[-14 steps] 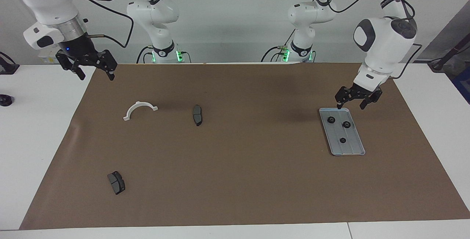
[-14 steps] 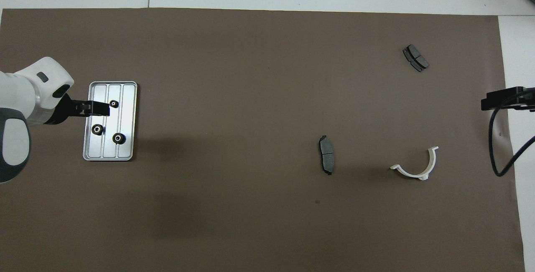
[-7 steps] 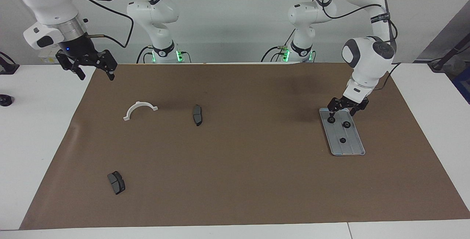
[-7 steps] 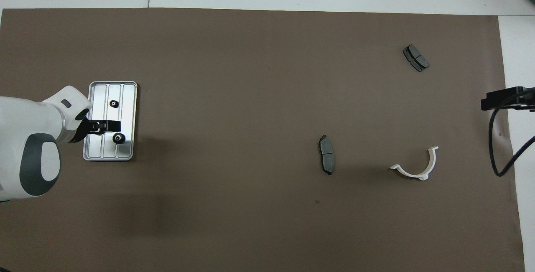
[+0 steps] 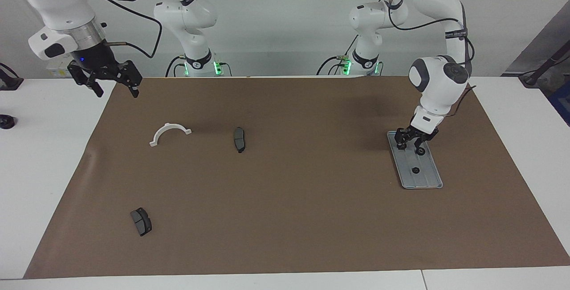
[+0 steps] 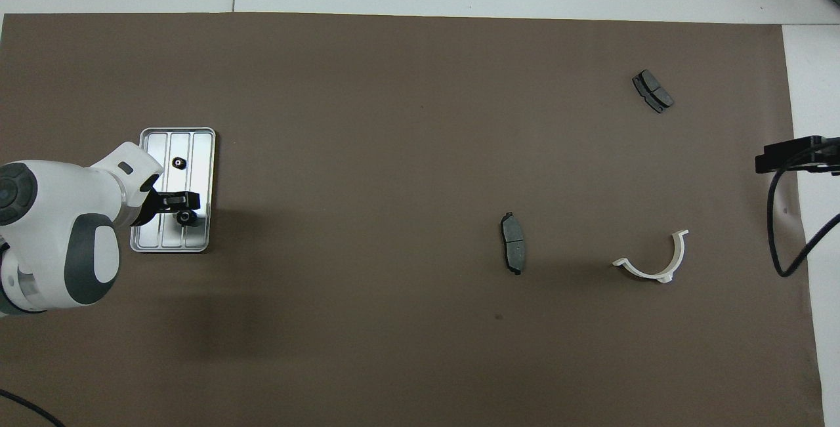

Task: Place bearing gear from tray to pile
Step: 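Lower the left gripper onto a black gear in the tray and grasp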

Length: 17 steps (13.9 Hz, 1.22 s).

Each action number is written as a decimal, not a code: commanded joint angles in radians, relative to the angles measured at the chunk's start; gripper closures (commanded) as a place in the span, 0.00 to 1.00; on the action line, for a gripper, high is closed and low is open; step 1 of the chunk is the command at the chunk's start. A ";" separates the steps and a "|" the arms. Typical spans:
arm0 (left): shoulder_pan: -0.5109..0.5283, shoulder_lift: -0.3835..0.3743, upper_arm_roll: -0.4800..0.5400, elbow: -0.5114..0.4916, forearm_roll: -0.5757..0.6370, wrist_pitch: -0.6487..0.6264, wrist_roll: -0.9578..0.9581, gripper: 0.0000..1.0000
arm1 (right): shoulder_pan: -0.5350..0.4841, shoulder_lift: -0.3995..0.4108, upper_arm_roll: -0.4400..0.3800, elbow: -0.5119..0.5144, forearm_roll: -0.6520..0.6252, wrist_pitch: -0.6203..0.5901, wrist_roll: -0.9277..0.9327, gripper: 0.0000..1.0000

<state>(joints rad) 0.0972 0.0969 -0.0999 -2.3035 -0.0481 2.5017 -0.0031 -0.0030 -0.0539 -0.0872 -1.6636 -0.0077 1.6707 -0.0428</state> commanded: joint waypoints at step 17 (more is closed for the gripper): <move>-0.037 -0.002 -0.006 0.226 -0.006 -0.264 -0.017 1.00 | -0.002 -0.040 0.007 -0.057 -0.008 0.000 0.053 0.00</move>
<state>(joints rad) 0.0933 0.1038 -0.1071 -2.1746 -0.0480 2.3562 -0.0095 -0.0038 -0.0548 -0.0856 -1.6700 -0.0077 1.6700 -0.0231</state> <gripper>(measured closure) 0.692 0.000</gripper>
